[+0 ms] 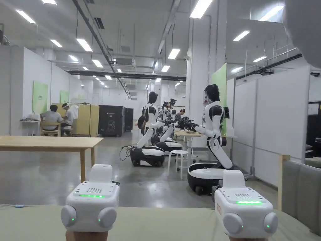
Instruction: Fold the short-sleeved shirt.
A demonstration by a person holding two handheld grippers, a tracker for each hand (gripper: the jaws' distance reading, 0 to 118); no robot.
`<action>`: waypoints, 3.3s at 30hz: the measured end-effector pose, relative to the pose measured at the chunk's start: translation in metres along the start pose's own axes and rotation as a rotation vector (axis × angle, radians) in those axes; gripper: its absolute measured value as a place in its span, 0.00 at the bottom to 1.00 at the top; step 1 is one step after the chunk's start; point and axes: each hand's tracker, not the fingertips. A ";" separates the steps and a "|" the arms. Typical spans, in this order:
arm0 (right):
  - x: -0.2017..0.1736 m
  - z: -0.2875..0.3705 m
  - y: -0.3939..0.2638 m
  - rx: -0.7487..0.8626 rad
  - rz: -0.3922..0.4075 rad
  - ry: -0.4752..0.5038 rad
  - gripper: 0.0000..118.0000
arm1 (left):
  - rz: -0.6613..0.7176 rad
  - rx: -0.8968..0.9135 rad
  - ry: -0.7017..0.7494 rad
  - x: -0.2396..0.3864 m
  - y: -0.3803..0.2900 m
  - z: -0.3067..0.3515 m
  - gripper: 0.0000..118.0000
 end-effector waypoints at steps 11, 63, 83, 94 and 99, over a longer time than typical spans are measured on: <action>-0.014 0.004 0.000 0.022 0.025 0.002 0.00 | 0.011 0.010 0.036 -0.029 0.006 0.008 0.00; -0.329 0.057 -0.062 -0.224 0.037 0.839 0.00 | -0.028 -0.962 -0.032 -0.325 -0.304 0.014 0.32; -0.266 0.078 -0.045 -0.176 0.026 0.774 0.00 | -0.133 -0.591 -0.124 -0.275 -0.171 0.017 0.00; -0.109 0.106 -0.028 -0.107 -0.005 0.508 0.00 | -0.214 -0.322 -0.560 -0.039 -0.043 -0.009 0.00; -0.035 0.124 -0.023 -0.074 -0.017 0.362 0.00 | -0.257 -0.237 -0.810 0.091 -0.005 -0.005 0.00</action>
